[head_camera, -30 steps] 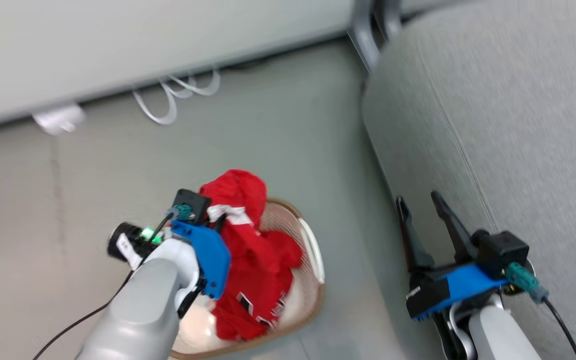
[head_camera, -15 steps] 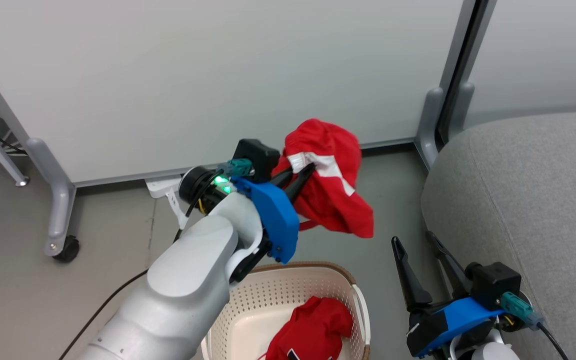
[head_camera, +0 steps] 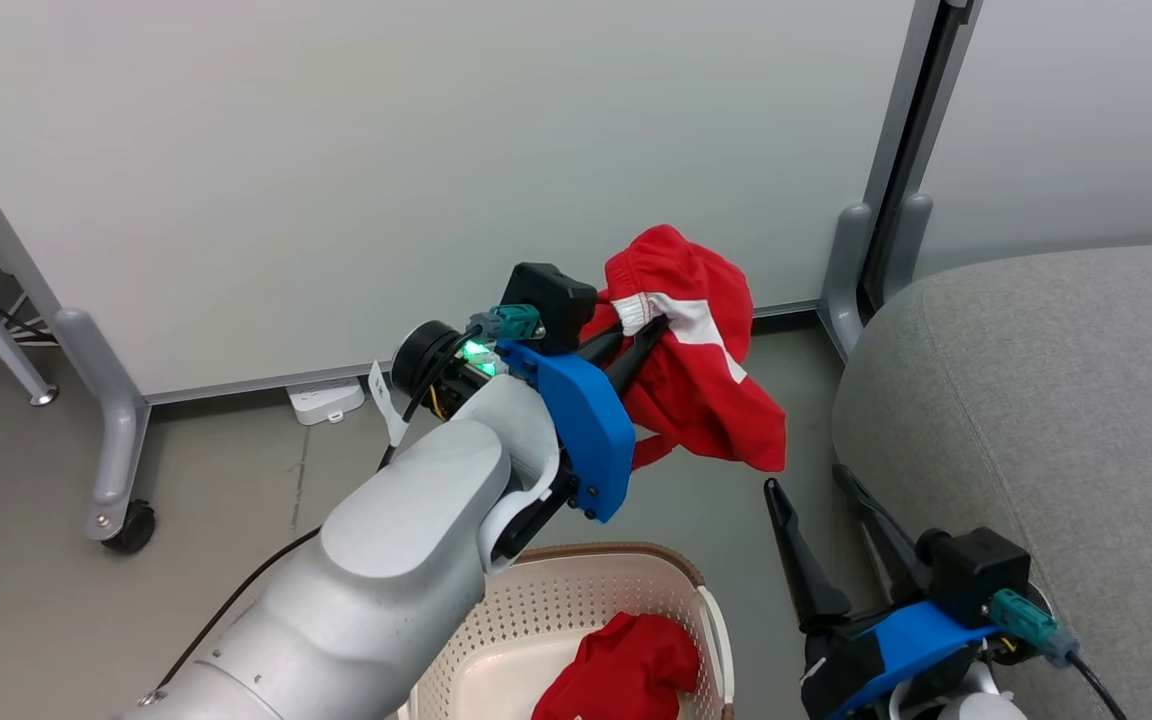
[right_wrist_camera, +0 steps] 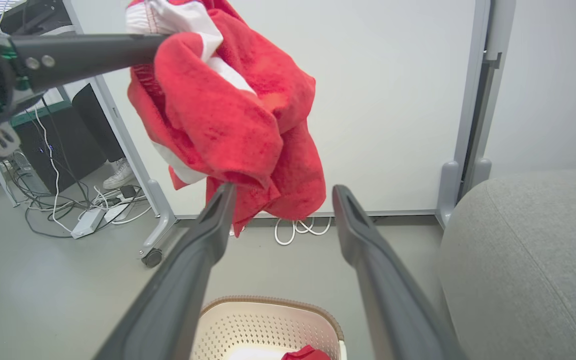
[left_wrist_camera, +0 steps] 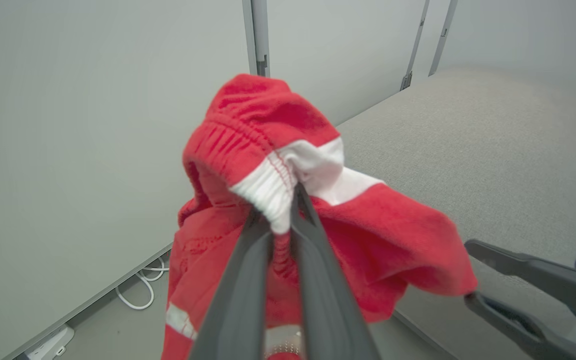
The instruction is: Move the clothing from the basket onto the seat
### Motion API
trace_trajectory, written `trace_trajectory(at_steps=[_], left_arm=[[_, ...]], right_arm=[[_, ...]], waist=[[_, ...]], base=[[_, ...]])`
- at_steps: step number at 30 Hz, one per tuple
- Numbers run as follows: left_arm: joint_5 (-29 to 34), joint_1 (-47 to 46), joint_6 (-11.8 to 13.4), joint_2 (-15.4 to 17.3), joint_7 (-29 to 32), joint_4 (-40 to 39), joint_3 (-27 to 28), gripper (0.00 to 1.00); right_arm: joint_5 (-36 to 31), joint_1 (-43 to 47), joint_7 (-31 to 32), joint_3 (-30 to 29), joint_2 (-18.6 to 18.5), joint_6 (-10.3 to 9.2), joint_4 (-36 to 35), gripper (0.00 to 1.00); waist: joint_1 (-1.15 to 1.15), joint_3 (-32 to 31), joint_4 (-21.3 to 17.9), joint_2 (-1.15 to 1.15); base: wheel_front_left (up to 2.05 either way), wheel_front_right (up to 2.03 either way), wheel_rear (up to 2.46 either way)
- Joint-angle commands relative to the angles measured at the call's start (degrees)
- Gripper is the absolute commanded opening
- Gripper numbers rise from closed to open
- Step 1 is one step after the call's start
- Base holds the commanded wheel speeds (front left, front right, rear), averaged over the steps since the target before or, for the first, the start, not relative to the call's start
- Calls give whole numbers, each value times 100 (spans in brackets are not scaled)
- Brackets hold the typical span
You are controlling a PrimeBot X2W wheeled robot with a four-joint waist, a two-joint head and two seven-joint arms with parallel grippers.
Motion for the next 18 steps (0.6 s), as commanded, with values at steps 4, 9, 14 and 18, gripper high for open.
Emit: trace_trajectory(at_steps=[4,9,14,18], left_arm=[[-155,-82,65,16,-107,124,-156,0],[-327,-135,93,15,-175,195,-346,0],[-475,-184,119,15,-244,243,-508,0],[-590,-277,126,16,-278,258,-645,0]], right_arm=[[-20,53,192,176,-15,-1,-232,100],[-61,-305,677,358,-15,-1,-406,100],[-64,-860,1208,449,-15,-1,-81,100],[62,-1385,1397,586,-12,-1,439,100]], waist=[[0,31,-53,0],[0,80,-88,0],[0,118,-112,0],[0,143,-95,0]], base=[[0,0,0],[0,0,0],[0,0,0],[0,0,0]])
